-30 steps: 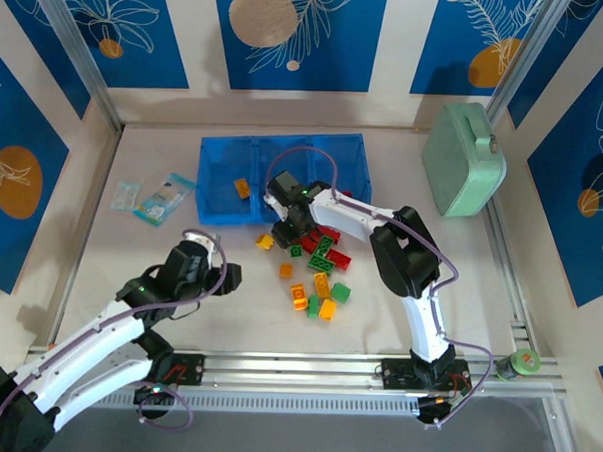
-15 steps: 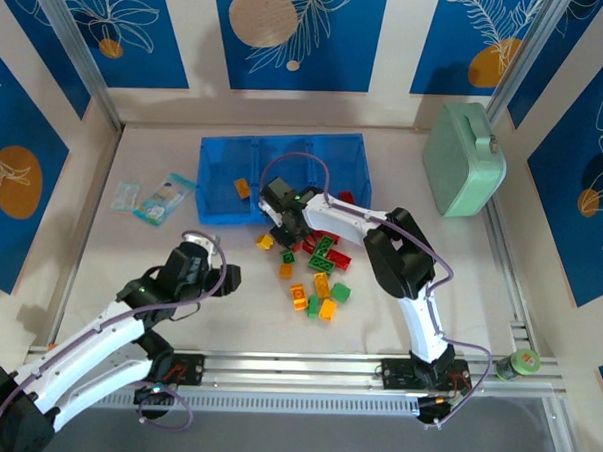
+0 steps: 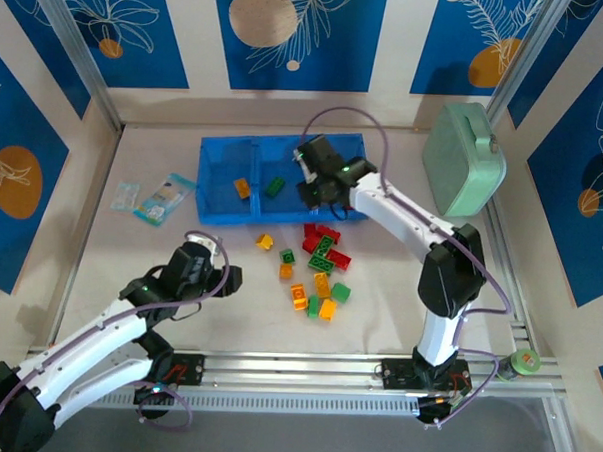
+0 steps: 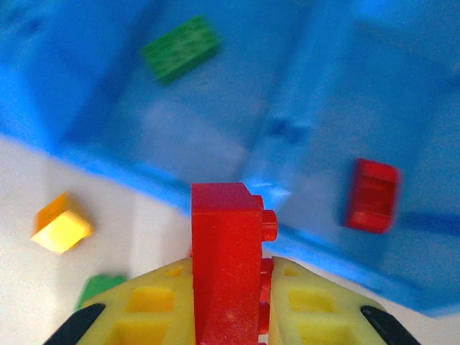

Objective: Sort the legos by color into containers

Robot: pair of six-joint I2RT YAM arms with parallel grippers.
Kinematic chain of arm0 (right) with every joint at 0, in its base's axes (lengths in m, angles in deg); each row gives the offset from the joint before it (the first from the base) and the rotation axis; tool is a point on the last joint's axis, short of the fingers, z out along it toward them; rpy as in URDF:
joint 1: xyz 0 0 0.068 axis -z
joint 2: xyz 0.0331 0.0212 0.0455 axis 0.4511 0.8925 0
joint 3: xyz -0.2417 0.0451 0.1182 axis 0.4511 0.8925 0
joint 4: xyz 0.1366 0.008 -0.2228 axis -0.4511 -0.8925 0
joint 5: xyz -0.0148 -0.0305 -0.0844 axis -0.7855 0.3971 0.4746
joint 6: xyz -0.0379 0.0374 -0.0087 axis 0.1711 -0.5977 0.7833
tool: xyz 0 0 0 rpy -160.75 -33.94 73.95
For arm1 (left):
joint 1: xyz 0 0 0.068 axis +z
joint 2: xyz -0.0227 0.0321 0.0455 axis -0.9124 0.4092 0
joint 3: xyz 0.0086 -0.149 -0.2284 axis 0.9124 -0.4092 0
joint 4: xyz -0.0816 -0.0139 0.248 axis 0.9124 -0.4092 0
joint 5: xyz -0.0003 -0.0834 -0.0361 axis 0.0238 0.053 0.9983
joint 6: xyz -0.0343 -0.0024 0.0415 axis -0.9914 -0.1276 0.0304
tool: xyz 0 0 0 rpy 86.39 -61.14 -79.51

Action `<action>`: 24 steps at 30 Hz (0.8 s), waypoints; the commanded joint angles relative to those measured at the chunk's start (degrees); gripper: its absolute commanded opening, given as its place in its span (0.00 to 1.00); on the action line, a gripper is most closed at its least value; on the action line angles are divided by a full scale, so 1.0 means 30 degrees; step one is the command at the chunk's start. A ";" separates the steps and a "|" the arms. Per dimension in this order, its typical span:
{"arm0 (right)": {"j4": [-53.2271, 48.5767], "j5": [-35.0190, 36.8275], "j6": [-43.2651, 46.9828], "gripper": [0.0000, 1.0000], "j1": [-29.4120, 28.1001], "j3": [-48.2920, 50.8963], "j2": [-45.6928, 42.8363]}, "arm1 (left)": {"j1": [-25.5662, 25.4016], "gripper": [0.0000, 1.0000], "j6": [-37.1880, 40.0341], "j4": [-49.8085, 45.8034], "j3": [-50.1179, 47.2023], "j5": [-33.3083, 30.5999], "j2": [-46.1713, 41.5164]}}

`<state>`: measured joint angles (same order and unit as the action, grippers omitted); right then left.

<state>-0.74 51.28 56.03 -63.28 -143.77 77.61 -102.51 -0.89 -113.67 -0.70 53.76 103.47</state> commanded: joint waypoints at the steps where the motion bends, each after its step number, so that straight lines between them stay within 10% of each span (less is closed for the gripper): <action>1: -0.0725 -0.0272 -0.1297 0.19 0.1709 -0.0246 0.0364 | -0.0302 0.68 0.0210 0.0397 -0.0111 0.0039 0.0271; 12: -0.1764 -0.2103 -0.1410 0.20 0.3864 -0.4429 0.4704 | -0.0477 0.69 0.0296 0.0458 0.0508 0.0215 0.1101; 17: -0.2253 -0.1736 -0.1924 0.64 0.3756 -0.4883 0.4498 | -0.0489 0.71 0.0481 0.0315 0.1041 0.0222 0.1751; 24: -0.0378 -0.1228 -0.2534 0.66 0.3068 -0.0295 0.0266 | -0.0471 0.74 0.0620 0.1541 0.2328 0.1083 0.4052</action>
<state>-3.45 47.26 50.17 -52.71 -148.39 85.41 -103.49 -0.23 -111.50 3.30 55.33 112.96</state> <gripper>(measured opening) 0.664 0.742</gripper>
